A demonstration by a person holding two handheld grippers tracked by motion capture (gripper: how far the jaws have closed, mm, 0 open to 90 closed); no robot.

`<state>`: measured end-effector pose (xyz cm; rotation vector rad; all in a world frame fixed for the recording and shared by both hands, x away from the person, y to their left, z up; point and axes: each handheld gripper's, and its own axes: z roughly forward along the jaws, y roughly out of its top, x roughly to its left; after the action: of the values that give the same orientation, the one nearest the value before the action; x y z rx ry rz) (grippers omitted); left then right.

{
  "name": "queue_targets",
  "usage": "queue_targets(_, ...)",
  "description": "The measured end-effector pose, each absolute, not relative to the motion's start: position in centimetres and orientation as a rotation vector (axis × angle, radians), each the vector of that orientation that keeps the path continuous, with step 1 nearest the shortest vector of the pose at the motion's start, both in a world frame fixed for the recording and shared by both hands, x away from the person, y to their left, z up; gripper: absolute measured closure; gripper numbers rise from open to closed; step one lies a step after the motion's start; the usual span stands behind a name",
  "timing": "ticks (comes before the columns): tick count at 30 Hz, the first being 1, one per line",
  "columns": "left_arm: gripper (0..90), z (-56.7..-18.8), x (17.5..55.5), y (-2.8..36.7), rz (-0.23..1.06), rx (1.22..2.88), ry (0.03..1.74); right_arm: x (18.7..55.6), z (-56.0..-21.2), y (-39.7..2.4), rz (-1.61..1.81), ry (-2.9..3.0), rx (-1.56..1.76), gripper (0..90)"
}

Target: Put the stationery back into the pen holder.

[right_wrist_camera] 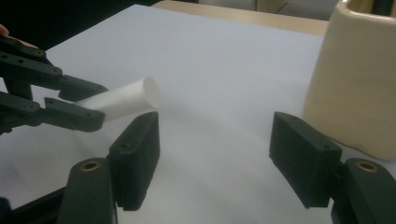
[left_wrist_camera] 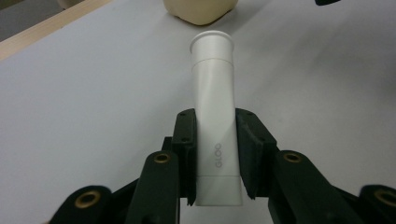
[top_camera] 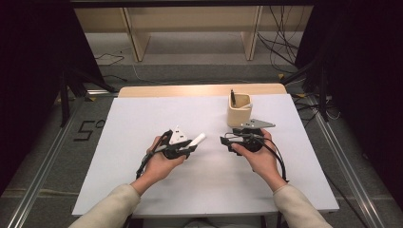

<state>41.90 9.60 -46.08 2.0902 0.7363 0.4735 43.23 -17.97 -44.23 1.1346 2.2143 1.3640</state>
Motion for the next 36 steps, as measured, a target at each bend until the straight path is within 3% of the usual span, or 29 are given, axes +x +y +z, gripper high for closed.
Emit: queue_targets(36, 71.0, -46.0, 40.1, 7.1, 0.469, 2.085, 0.623, 43.4, -45.1, -14.8, 1.490, 2.362, 1.152, 36.6)
